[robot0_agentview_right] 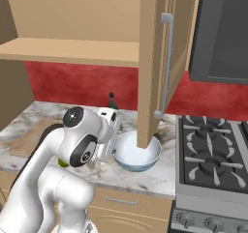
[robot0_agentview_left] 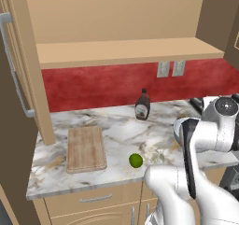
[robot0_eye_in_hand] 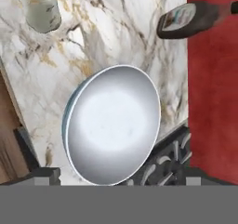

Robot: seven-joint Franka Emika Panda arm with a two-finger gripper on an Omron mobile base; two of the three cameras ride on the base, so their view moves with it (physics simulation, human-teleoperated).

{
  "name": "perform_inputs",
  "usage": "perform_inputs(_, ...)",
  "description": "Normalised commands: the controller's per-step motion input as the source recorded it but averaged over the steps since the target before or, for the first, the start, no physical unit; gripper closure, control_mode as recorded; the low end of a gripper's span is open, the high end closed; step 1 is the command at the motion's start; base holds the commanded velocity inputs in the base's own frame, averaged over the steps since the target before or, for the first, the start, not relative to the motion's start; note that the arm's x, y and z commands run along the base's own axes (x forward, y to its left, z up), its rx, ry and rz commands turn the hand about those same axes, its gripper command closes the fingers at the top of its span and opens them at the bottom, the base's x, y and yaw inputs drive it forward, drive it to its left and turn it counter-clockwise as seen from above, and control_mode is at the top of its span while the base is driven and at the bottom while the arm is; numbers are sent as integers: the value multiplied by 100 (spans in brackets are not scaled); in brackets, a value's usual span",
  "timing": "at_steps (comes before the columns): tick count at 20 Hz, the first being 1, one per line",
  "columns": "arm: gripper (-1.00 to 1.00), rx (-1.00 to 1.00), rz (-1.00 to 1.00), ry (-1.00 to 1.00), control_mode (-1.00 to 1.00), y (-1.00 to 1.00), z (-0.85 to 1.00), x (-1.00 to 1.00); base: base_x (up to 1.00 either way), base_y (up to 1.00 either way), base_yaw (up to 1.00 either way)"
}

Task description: Open the cabinet. Place the bowl and condiment on the counter. Then place the lime and garlic on the cutting board.

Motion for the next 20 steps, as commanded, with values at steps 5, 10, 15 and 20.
perform_inputs(5, -100, 5, 39, 6, -100, 46, 13, 0, 0, 0, 0)
perform_inputs(10, -100, 0, 52, 1, -100, 59, -28, 0, 0, 0, 0)
perform_inputs(15, -100, -4, 59, 0, -100, 76, -36, 0, 0, 0, 0)
perform_inputs(20, -100, -5, 45, 13, -100, 52, -8, 0, 0, 0, 0)
